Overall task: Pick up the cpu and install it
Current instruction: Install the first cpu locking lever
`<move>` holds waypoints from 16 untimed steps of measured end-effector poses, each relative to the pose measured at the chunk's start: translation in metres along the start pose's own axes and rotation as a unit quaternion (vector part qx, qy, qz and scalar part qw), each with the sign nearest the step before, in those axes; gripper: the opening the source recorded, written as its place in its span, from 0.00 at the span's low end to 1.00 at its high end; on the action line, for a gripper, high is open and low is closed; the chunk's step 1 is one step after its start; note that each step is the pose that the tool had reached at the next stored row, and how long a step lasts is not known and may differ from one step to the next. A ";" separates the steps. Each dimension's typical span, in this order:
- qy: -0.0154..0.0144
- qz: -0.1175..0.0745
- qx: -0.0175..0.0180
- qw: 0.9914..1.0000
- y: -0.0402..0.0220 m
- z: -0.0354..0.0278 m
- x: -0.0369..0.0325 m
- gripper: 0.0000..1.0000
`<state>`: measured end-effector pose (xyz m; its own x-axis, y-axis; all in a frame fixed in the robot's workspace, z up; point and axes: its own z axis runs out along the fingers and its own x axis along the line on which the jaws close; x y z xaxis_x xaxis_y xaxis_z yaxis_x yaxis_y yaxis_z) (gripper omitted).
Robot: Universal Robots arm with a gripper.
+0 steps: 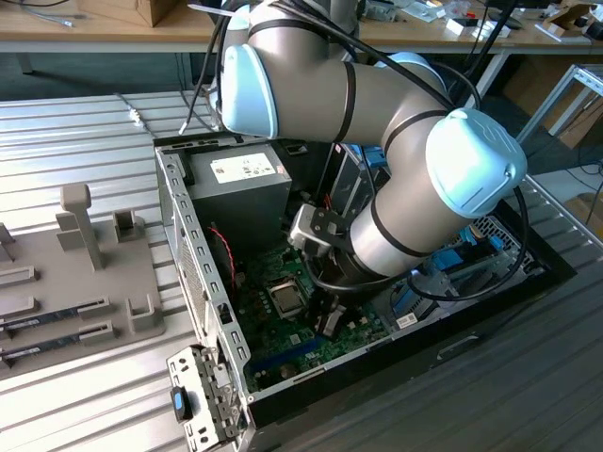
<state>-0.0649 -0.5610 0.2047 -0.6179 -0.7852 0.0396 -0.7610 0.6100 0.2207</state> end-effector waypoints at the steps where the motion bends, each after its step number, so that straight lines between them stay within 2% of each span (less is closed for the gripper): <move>1: 0.000 0.000 0.000 1.000 0.0000 0.0001 -0.0001 0.11; 4: -0.001 0.000 -0.001 1.000 0.0004 0.0001 -0.0007 0.11; 7: -0.003 -0.001 -0.003 1.000 0.0012 0.0002 -0.0017 0.11; 9: -0.008 -0.002 -0.006 1.000 0.0018 0.0004 -0.0025 0.11; 12: -0.010 -0.003 -0.009 1.000 0.0021 0.0001 -0.0028 0.11; 13: -0.013 -0.003 -0.010 1.000 0.0023 0.0002 -0.0031 0.11; 16: -0.017 -0.005 -0.014 1.000 0.0029 -0.0006 -0.0035 0.11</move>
<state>-0.0648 -0.5566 0.2058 -0.6178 -0.7864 0.0042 -0.7612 0.5993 0.2480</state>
